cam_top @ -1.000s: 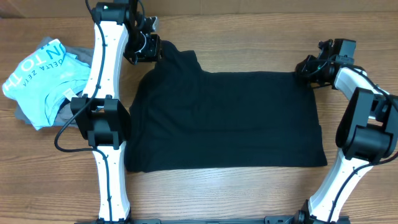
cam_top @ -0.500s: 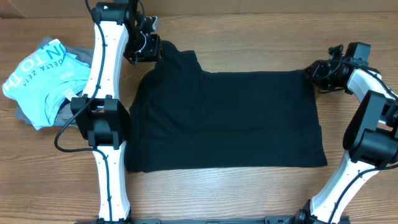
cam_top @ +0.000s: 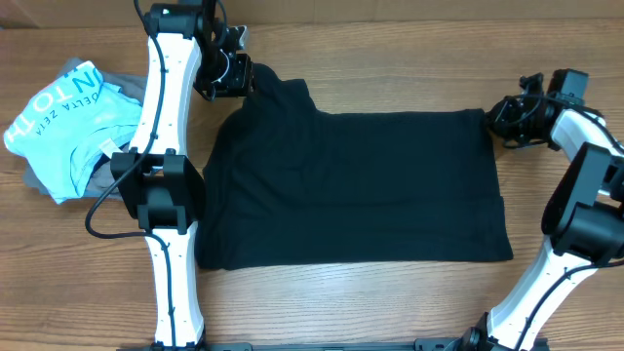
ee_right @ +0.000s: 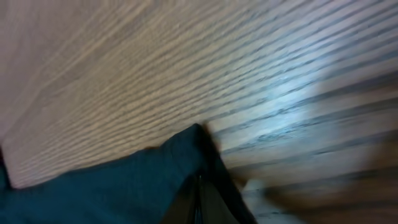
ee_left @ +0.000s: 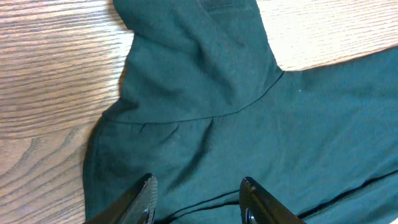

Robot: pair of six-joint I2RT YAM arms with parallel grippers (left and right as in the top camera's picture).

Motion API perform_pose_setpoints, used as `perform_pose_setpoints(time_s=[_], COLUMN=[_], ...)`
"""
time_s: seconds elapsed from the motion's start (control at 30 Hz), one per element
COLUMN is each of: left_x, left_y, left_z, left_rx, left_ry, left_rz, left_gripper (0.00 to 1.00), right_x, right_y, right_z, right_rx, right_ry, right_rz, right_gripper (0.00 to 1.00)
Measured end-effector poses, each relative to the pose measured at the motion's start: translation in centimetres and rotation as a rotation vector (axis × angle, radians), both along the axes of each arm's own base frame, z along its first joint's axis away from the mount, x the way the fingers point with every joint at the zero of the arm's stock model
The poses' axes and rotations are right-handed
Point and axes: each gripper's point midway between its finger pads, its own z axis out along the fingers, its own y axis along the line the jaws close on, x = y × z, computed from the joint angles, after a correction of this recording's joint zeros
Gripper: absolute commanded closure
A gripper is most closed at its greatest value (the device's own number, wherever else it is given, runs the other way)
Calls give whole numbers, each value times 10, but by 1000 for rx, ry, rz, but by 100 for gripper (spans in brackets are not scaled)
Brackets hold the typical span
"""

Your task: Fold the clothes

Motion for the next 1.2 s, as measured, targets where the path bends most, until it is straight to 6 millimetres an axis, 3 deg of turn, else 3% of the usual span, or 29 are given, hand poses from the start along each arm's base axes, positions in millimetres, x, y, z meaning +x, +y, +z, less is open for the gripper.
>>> perform_pose_setpoints(time_s=[0.13, 0.2, 0.27, 0.3, 0.47, 0.63, 0.87, 1.2], left_x=[0, 0, 0, 0, 0, -2, -2, -5], left_y=[0, 0, 0, 0, 0, 0, 0, 0], left_z=[0, 0, 0, 0, 0, 0, 0, -1], left_rx=[0, 0, 0, 0, 0, 0, 1, 1], left_ry=[0, 0, 0, 0, 0, 7, 11, 22], left_rz=[0, 0, 0, 0, 0, 0, 0, 0], left_gripper=[53, 53, 53, 53, 53, 54, 54, 53], right_x=[-1, 0, 1, 3, 13, 22, 23, 18], right_y=[-6, -7, -7, -7, -14, -11, 2, 1], right_z=[10, 15, 19, 21, 25, 29, 24, 4], right_rx=[7, 8, 3, -2, -60, -92, -91, -89], right_ry=[-10, -18, -34, -41, -85, -116, -99, -48], right_rz=[-12, -17, -11, -11, -18, -9, 12, 6], right_gripper=[94, 54, 35, 32, 33, 46, 46, 46])
